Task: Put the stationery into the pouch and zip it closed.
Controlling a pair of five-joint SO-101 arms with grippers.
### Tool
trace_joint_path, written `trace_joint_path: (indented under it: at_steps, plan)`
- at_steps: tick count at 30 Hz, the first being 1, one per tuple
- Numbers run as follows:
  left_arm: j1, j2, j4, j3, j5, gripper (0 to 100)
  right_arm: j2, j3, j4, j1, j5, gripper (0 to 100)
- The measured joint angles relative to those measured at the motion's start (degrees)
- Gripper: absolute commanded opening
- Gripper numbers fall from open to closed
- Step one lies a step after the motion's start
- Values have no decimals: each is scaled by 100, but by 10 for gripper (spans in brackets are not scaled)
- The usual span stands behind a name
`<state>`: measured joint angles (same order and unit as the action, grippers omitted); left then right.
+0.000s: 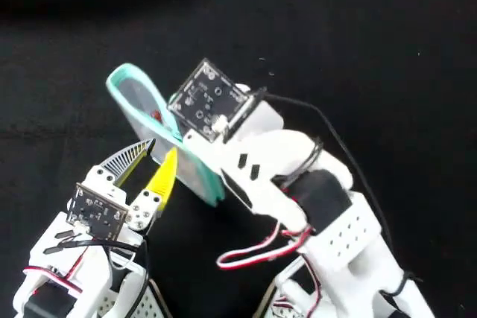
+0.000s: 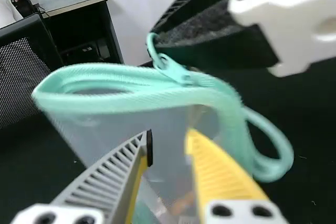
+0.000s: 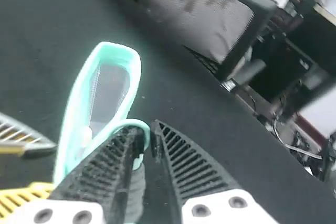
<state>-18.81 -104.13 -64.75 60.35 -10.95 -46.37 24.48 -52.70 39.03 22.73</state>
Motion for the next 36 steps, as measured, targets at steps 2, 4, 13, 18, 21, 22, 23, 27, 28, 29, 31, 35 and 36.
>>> trace_joint_path:
  at_steps: [2, 4, 13, 18, 21, 22, 23, 27, 28, 29, 31, 35, 36]
  plan:
    - [-18, 0, 0, 0, 0, 173, -26, -9, -35, 167, 0, 12]
    - [-26, 0, 0, -35, 0, 173, -26, -105, -79, 325, 35, 12]
    - [352, 0, -246, -791, 0, 173, 404, -1204, -440, 624, 53, 12]
    - [1143, 0, 202, -686, 0, 175, 1108, -2303, -1108, 624, 62, 12]
    - [1459, 0, 554, -448, 0, 177, 1424, -2848, -1442, 624, 132, 12]
    - [1521, 0, 642, -387, 0, 177, 1521, -2971, -1547, 624, 229, 12]
    - [1582, 0, 721, -334, 0, 177, 1591, -3077, -1644, 624, 352, 12]
    - [1855, 0, 1284, -18, 0, 177, 1767, -3279, -1908, 624, 677, 12]
    - [1925, 0, 1477, 97, 0, 177, 1767, -3288, -1943, 624, 712, 12]
    - [1987, 0, 1679, 211, 0, 177, 1767, -3288, -1978, 624, 747, 12]
    - [2075, 0, 2013, 501, 0, 177, 1767, -3288, -2092, 624, 756, 12]
    - [2092, 18, 2602, 1046, 0, 177, 1767, -3508, -2418, 624, 756, 12]
    - [2092, 18, 2725, 1152, 0, 177, 1767, -3596, -2488, 624, 756, 12]
